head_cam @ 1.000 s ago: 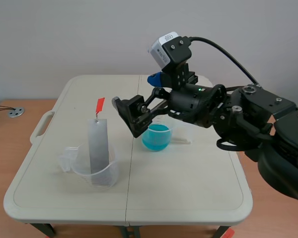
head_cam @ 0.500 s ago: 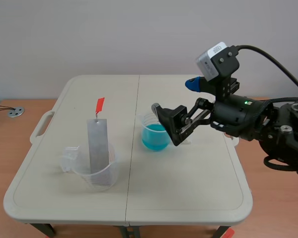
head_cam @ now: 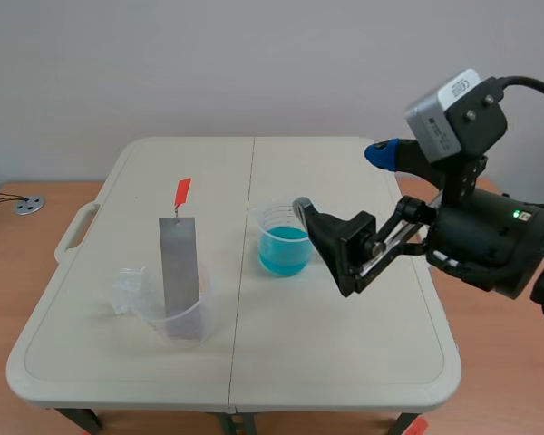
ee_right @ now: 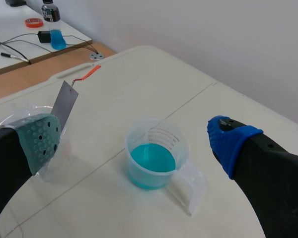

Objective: Hold the metal plate by the orange handle, dip it into the blue solution, take it out and point at it, then put the plate back in the beaker on the left.
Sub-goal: 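Return to the home posture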

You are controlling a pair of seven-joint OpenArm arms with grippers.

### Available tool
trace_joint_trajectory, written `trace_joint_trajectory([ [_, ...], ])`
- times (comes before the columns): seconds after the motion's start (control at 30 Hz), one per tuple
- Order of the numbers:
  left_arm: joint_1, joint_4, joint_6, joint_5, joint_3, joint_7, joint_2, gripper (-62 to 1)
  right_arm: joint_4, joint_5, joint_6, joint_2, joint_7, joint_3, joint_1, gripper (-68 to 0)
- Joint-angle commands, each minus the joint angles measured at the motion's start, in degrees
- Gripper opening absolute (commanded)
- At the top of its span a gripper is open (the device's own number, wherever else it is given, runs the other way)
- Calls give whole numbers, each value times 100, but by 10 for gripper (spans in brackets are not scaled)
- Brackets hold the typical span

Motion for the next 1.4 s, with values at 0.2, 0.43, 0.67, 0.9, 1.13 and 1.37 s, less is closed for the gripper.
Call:
trace_joint_trajectory([
  [0.2,13,466,-426,11,409,-138,326,14,522,-111,-153,87,476,446,-861,-67],
  [0.43,11,826,-466,654,800,-426,785,14,575,-144,-192,87,776,619,-1322,-67],
  [0.67,13,1029,-466,1193,1165,-778,1117,14,575,-225,-192,83,719,619,-1318,-67],
  [0.9,13,1419,-463,1274,1360,-879,1132,14,573,-223,-190,72,682,619,-1318,-67],
  [1.13,13,1917,-463,1276,1366,-835,1130,14,573,-225,-190,72,614,619,-1318,-67],
  [1.37,11,2063,-463,1274,1366,-833,1130,14,573,-225,-190,72,468,619,-1318,-67],
])
